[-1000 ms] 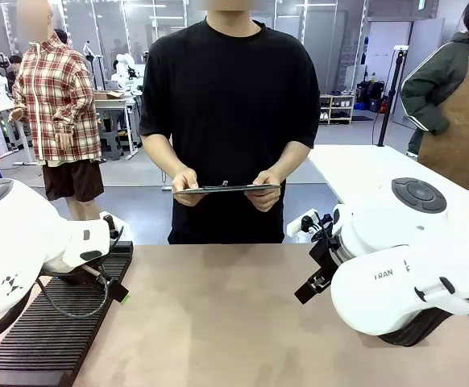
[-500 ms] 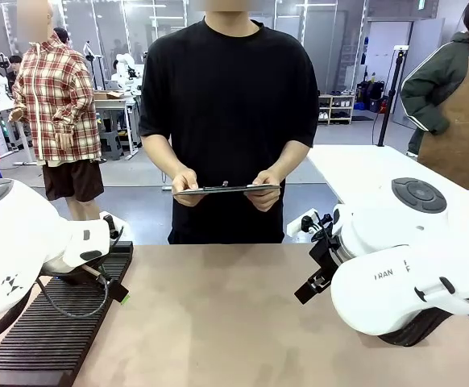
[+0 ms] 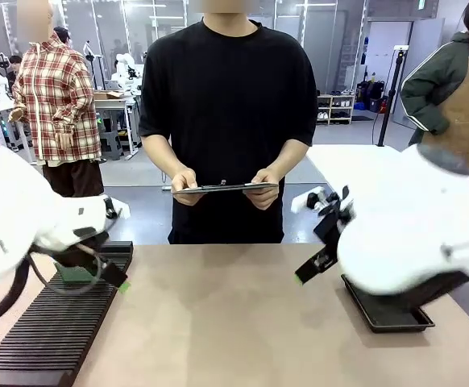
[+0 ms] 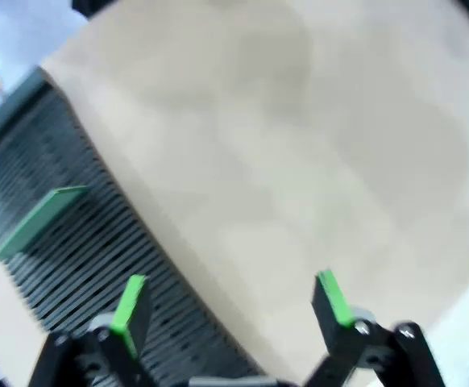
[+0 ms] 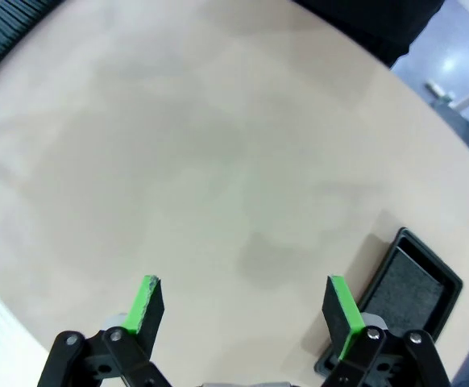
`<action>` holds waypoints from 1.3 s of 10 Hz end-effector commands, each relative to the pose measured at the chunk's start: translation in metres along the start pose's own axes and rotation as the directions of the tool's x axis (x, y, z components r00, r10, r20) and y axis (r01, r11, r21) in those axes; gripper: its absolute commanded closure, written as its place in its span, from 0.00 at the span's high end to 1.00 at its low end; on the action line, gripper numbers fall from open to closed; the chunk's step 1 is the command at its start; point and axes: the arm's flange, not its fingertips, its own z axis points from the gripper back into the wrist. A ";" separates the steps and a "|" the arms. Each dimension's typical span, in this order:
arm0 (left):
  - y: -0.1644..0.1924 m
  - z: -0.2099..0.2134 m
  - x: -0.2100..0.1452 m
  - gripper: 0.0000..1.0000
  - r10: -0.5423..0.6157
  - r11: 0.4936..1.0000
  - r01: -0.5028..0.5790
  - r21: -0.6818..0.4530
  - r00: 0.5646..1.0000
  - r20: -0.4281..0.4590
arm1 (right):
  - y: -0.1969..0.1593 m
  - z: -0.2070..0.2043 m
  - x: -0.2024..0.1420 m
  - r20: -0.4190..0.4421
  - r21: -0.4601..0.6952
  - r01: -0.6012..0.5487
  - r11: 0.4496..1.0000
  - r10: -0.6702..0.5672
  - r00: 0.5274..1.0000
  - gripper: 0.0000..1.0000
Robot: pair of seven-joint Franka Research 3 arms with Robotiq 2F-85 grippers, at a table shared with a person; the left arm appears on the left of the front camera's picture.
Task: Inspect the PCB.
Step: Pick up the Blank PCB and present it to the human.
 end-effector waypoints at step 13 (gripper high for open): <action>0.127 0.232 -0.179 1.00 0.501 0.761 -0.178 -0.624 0.772 0.391 | -0.141 0.218 -0.201 0.195 0.626 0.375 0.683 -0.604 0.773 1.00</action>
